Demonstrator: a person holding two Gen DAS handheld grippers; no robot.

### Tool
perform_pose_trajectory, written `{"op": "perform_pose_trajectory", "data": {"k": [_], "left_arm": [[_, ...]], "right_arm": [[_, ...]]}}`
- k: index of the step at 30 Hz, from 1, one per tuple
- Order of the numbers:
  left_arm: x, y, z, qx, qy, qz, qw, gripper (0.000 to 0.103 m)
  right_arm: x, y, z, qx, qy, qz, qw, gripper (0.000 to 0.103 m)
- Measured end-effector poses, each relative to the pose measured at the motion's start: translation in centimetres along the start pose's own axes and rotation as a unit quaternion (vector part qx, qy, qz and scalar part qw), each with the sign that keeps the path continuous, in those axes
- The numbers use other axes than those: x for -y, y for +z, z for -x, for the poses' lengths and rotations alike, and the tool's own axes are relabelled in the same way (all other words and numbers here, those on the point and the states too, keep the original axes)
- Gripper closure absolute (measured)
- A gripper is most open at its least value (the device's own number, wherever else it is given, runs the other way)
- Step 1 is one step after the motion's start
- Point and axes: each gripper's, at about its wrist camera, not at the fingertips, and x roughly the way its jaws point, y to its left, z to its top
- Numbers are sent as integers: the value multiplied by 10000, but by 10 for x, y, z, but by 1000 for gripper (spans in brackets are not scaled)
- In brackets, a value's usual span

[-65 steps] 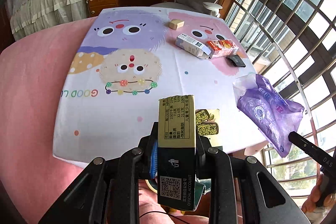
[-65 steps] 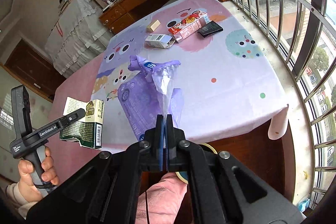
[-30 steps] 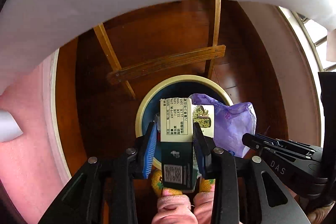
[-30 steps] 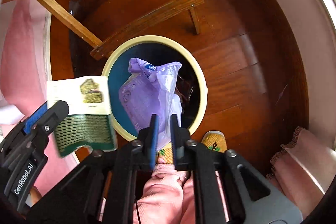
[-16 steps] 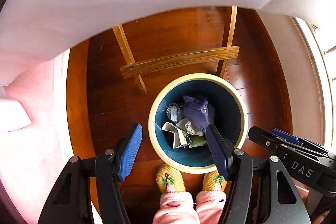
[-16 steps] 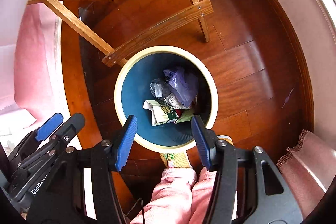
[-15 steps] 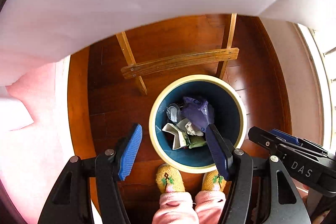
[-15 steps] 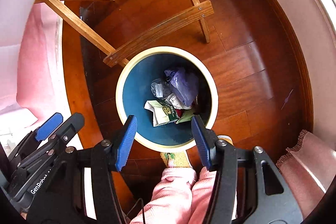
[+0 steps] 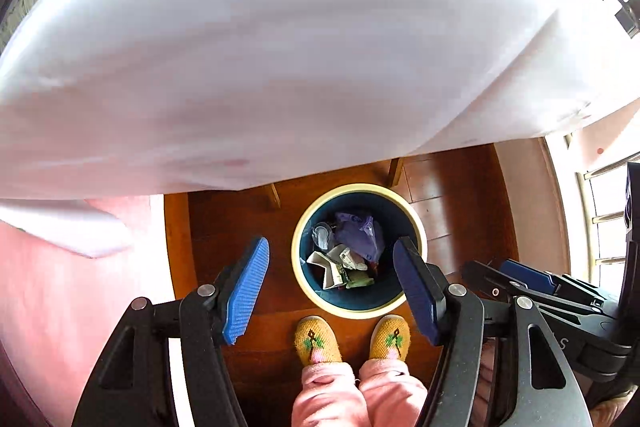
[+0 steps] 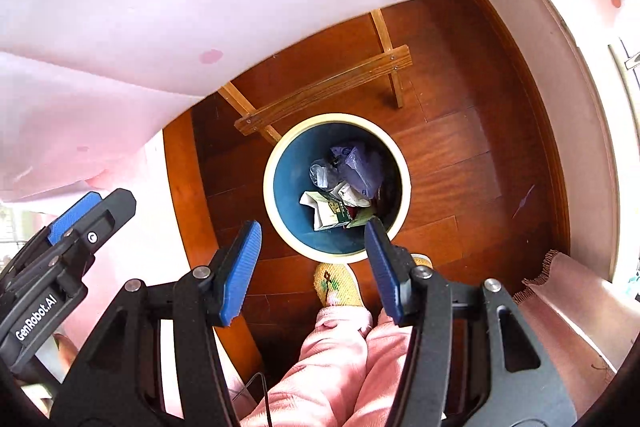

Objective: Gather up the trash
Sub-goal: 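Raise both tools back toward the table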

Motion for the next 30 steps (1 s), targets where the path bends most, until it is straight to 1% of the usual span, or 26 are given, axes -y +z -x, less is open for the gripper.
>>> {"op": "perform_pose_trajectory", "data": {"k": [2,6,9,11,13,17,22,26,27,30], "left_arm": [[-2,6,26,118,-53,-40,9999,28],[-7,19,80,393,-125,-234,9989,25],[-10,33,120,592,-225,-384,9973,20],[-12,42,146,747,-293,-483,9956,13],[-12,53,172,932,-324,-619,9932,12],[-13,80,220,1338,-337,-939,9860,11],[-11,111,270,1739,-494,-1221,9759,11],[0,134,304,1995,-668,-1522,9657,9],[4,139,310,2052,-701,-1601,9630,8],[13,153,327,2166,-843,-1775,9563,6]], "right_arm": [[-6,-3,21,15,46,-55,10000,52],[-22,-5,64,130,58,-10,9999,52],[-34,-4,97,234,56,-55,9997,52],[-42,-1,120,363,59,-98,9993,52],[-49,4,142,540,70,-143,9984,52],[-62,15,186,957,99,-215,9951,52],[-76,31,238,1504,62,-286,9882,52],[-88,46,278,1962,-7,-287,9801,52],[-89,49,282,2054,-31,-272,9783,52],[-92,62,304,2224,-37,-297,9745,52]]}}
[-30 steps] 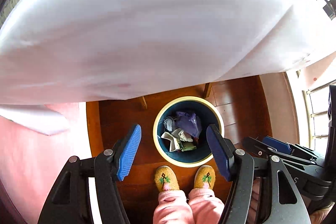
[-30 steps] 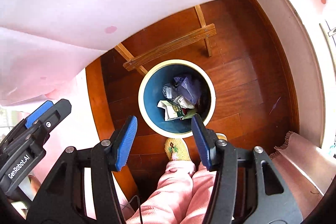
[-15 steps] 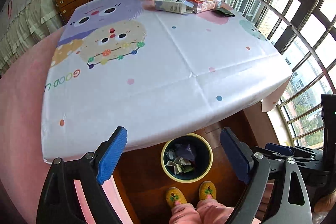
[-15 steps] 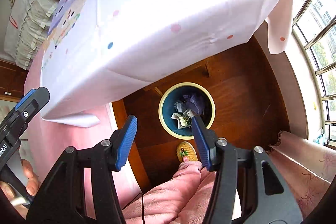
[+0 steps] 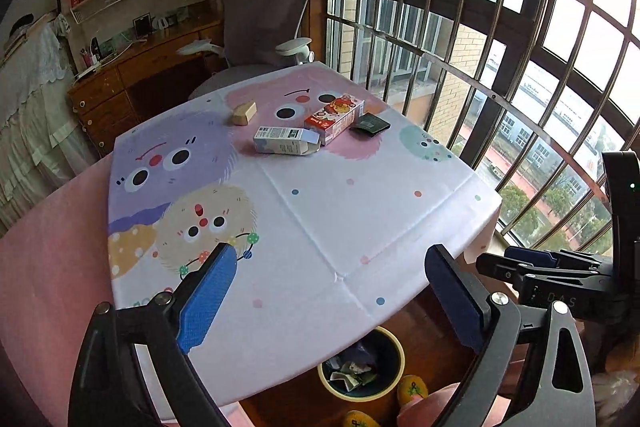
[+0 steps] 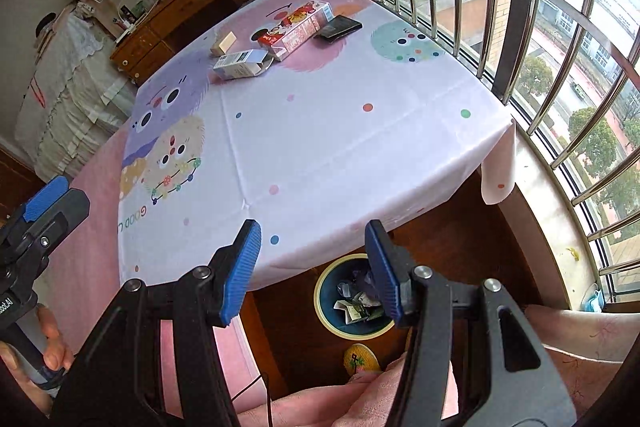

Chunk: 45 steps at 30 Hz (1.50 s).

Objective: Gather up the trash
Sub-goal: 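Raise both tools back toward the table, then grasp the strawberry juice box with the left tool while the right tool grasps the black box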

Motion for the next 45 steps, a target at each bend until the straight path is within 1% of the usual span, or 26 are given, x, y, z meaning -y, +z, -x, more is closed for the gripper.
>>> {"op": "perform_pose_trajectory", "data": {"k": [5,9,11,16,18,21,24,29,33,37,42,45], "left_arm": [[12,34,-3,51,-195,-170,9997,5],[18,55,-20,-118,-285,-311,9990,5],[19,67,-33,-205,-262,-393,9987,5],[21,103,-74,-313,11,-584,9978,5],[20,121,-98,-417,2,-550,9976,5],[19,150,-140,-561,148,-504,9970,5],[18,178,-192,-808,210,-452,9955,5],[15,212,-279,-1205,312,-248,9919,5],[13,227,-339,-1447,348,-173,9887,5],[10,233,-387,-1632,331,-159,9859,5],[1,240,-436,-1918,292,-28,9810,5],[-2,244,-458,-2032,266,-47,9788,6]], "right_arm": [[-3,32,3,200,-29,27,9998,52],[-2,57,-7,242,6,44,9997,52],[1,74,-18,241,46,67,9997,51],[14,122,-46,204,196,54,9996,51],[20,142,-60,140,241,71,9996,51],[31,172,-85,12,298,81,9995,51],[43,203,-113,-113,319,115,9994,51],[69,237,-160,-409,434,87,9982,51],[88,256,-197,-626,483,23,9969,51],[102,273,-228,-815,525,-48,9953,51],[106,279,-249,-996,666,-61,9928,51],[105,283,-260,-1087,740,-57,9913,51]]}}
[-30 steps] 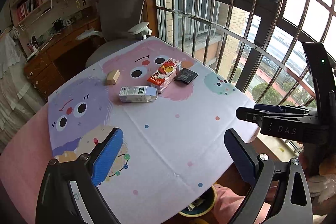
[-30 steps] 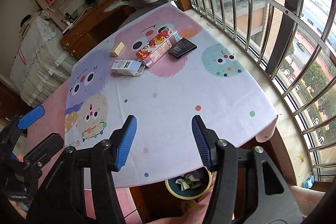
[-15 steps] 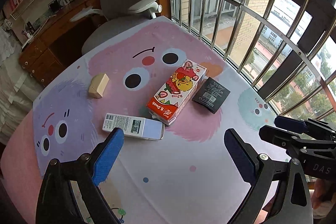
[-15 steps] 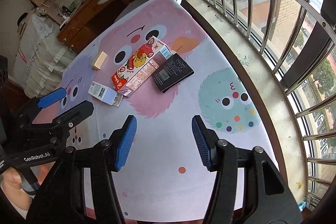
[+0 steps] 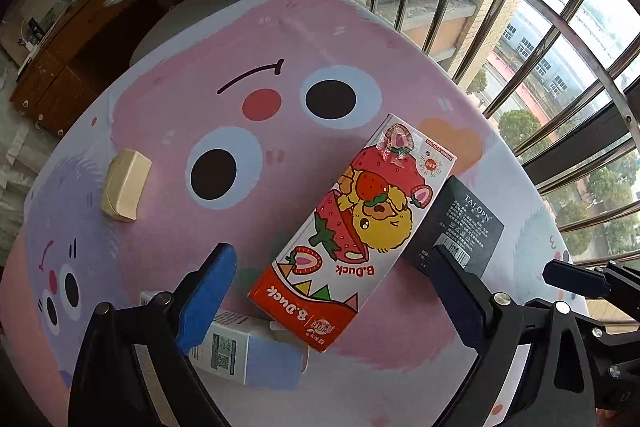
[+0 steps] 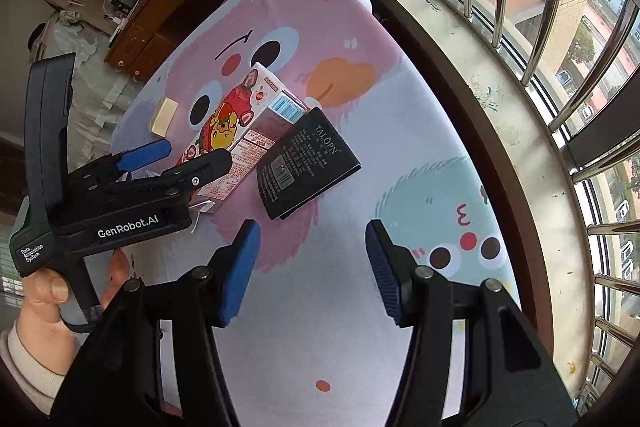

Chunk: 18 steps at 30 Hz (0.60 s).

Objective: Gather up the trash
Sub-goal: 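Grasp the strawberry juice box with the left tool while the right tool grasps the black box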

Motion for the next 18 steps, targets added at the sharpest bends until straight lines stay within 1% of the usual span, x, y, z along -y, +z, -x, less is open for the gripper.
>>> {"op": "perform_pose_trajectory", "data": {"k": [1,3,4,5,8,9,11,16,18], "left_arm": [[0,3,-5,-42,-23,-15,10000,6],[1,7,-15,-143,-105,-32,9998,11],[3,9,-20,-215,-126,-38,9997,21],[0,10,-24,-310,-133,-29,9994,27],[-1,10,-33,-397,-185,41,9990,37],[-3,9,-34,-382,-191,95,9990,39],[-9,6,-34,-359,-180,270,9988,46],[-29,-17,-21,-219,-122,920,9954,47],[-33,-26,-13,-123,-163,1120,9935,47]], "right_arm": [[0,2,-3,-35,21,2,10000,51],[-1,6,-10,-96,34,24,9999,51],[-1,9,-13,-120,39,25,9999,51],[-1,11,-16,-146,59,16,9999,51],[-3,15,-23,-203,83,-30,9998,51],[-4,17,-25,-216,97,-43,9997,51],[-6,18,-28,-246,103,-67,9996,51],[-12,28,-42,-329,122,-202,9992,51],[-15,32,-49,-361,79,-276,9989,49]]}}
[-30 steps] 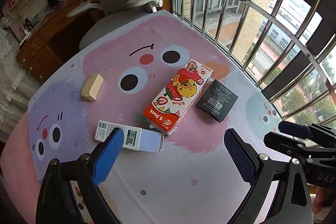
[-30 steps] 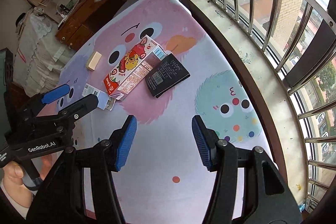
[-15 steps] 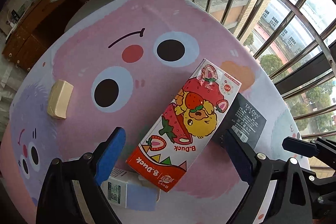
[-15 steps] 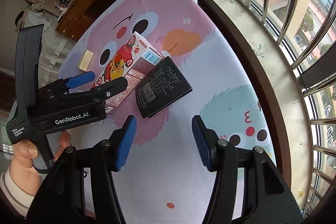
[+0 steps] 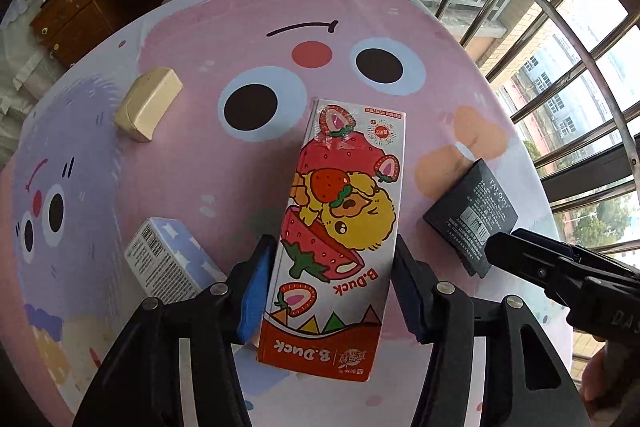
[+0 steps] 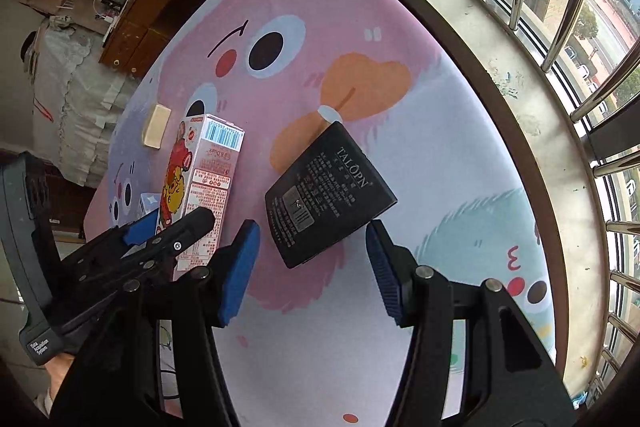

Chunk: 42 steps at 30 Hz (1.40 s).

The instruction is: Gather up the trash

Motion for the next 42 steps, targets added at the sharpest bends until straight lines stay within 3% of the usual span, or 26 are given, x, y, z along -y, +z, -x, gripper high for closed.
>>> {"op": "perform_pose_trajectory", "data": {"k": [5,11,18,21,28,31,42], "left_arm": [[-4,-16,25,278,-128,373,9988,48],[-22,-35,62,727,-227,823,9937,48],[-59,-68,112,1236,-196,1362,9828,48],[-74,-86,126,1319,-43,1477,9802,48],[-111,-130,143,1295,118,1844,9742,48],[-119,-146,146,1263,149,1865,9742,48],[-124,-207,171,1202,108,1519,9810,48]], "right_arm": [[-19,13,-17,40,-289,-78,9995,40],[-53,24,-36,157,-915,374,9950,33],[-94,23,-67,372,-1999,1074,9732,31],[-103,22,-76,489,-2370,1288,9617,39],[-101,16,-71,587,-2250,1258,9644,51],[-96,7,-59,500,-2138,1252,9675,64],[-104,-87,-38,198,-1749,1663,9702,76]]}}
